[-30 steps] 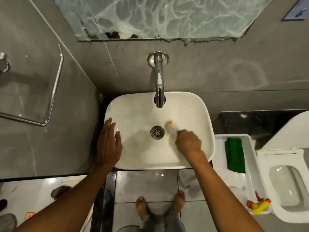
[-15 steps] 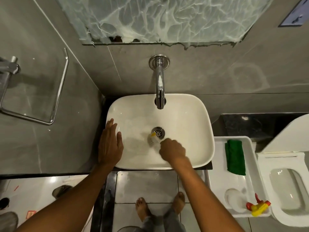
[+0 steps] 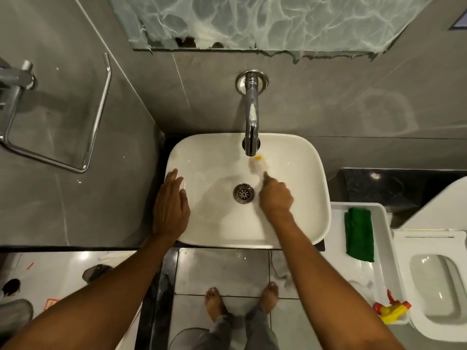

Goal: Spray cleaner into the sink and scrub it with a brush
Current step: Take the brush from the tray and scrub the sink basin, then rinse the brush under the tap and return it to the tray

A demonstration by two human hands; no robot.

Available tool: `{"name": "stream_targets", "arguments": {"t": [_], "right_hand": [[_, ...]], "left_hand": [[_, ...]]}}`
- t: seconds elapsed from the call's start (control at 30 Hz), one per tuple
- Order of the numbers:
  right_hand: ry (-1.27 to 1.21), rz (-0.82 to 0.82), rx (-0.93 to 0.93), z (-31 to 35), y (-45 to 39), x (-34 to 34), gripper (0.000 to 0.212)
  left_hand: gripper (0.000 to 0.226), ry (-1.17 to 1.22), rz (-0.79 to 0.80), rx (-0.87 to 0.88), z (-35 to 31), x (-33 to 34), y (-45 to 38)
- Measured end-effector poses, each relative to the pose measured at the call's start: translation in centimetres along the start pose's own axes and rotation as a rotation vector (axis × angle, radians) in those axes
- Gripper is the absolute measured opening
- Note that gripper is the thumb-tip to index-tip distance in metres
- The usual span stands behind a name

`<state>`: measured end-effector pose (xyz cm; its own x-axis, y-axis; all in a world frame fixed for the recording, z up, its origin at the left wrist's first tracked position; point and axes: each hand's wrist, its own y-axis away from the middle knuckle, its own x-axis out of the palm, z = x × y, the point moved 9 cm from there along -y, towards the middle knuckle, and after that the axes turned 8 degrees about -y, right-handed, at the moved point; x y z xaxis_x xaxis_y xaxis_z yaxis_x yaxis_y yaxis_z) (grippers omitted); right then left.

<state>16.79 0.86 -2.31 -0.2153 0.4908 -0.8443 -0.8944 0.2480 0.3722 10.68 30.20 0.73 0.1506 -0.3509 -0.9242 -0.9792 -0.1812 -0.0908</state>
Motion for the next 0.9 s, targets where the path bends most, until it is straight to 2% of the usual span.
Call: {"name": "stream_targets", "arguments": {"t": [0.1,0.17,0.27,0.33,0.4,0.53,0.63,0.73,0.9], "right_hand": [[0.098,-0.024,0.063,-3.9,0.6,-3.2,0.040],[0.216,0.065,0.030,-4.3,2.6,-3.2,0.031],[0.317,0.241,-0.013,-2.5,5.8,-1.5,0.033],[0.275,0.312,-0.039,-1.1,7.4,-0.4,0.034],[0.157,0.336,-0.014,-0.5,8.1,0.1,0.033],[-0.131,0.226,0.073,-1.0,8.6,-1.2,0.029],[-0.222,0.184,0.087,-1.4,9.1,-2.4,0.031],[-0.269,0.172,0.087,-1.5,9.4,-3.3,0.031],[-0.272,0.127,0.057,-1.4,10.1,-4.0,0.035]], "left_hand": [[0.038,-0.010,0.007,0.025,-0.1,-0.1,0.0],[0.038,-0.030,0.010,0.034,-0.2,-0.2,0.1],[0.047,-0.112,0.050,0.024,-0.5,-0.2,0.2],[0.056,-0.217,0.089,0.056,-1.4,-0.3,0.6],[0.054,-0.229,0.091,0.130,-3.2,-0.5,0.7],[0.045,0.069,-0.008,0.218,-10.2,-4.4,-1.4],[0.068,0.096,-0.139,0.140,-15.1,-8.2,-3.7],[0.077,0.030,-0.059,0.057,-18.2,-8.6,-5.4],[0.049,-0.017,0.041,-0.004,-19.6,-7.8,-7.4]]}}
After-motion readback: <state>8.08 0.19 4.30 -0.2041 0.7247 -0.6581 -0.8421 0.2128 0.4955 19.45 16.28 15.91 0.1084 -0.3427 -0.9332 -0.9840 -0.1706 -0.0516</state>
